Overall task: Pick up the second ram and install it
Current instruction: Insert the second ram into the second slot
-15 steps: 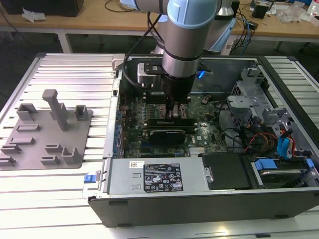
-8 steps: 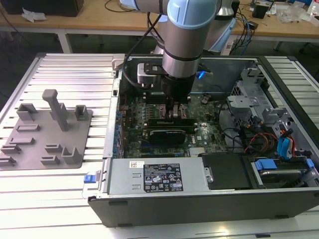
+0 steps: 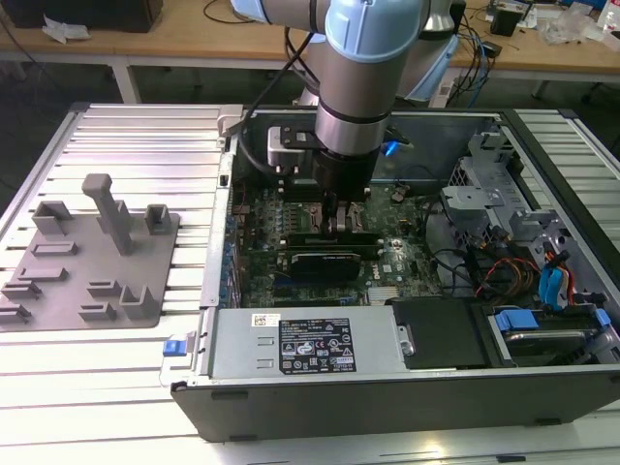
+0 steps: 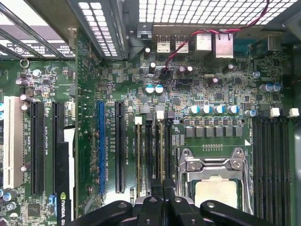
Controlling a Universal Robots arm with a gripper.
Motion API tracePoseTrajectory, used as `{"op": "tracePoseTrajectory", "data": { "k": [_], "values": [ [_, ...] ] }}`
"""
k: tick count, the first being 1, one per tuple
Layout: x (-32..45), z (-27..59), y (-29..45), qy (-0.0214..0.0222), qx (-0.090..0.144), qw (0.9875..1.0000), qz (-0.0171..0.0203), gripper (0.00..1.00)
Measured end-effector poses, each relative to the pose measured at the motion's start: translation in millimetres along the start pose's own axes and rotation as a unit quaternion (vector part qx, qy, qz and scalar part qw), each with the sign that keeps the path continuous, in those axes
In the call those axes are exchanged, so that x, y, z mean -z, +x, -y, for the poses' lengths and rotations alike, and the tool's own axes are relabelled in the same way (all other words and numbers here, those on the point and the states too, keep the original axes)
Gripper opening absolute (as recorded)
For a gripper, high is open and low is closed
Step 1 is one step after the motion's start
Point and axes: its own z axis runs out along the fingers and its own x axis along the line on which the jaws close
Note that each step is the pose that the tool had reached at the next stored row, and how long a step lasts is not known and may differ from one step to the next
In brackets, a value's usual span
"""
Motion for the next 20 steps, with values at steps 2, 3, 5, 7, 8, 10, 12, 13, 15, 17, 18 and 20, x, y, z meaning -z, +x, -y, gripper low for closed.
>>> {"op": "tracePoseTrajectory", "data": {
  "k": [2,3,5,7,8,10,12,13,15,17,18,20],
  "values": [
    [-1.2,0.1,0.0,0.0001,0.0,1.0,0.0001,0.09],
    [-3.8,0.1,0.2,0.0,0.0,1.0,0.0,0.09],
    [-4.2,0.1,0.2,0.0,0.0,1.0,-0.0001,0.09],
    [-4.3,0.2,0.2,0.0,0.0,1.0,0.0,0.09],
    [-4.4,0.1,0.2,0.0,0.0,1.0,0.0,0.09],
    [-4.7,0.2,0.1,0.0003,0.0,1.0,0.0004,0.1],
    [-4.5,0.2,0.2,0.0,0.0,1.0,0.0001,0.17],
    [-3.3,0.1,0.1,0.0,0.0,1.0,0.0,0.17],
    [8.4,-0.3,-1.2,0.0,0.0,1.0,0.0,0.17],
    [17.9,-0.6,-2.3,0.0,0.0,1.0,0.0001,0.17],
    [20.2,-0.7,-2.5,0.0,0.0,1.0,0.0001,0.17],
    [22.1,-0.7,-2.9,0.0001,0.0,1.0,0.0002,0.17]
  ]
}}
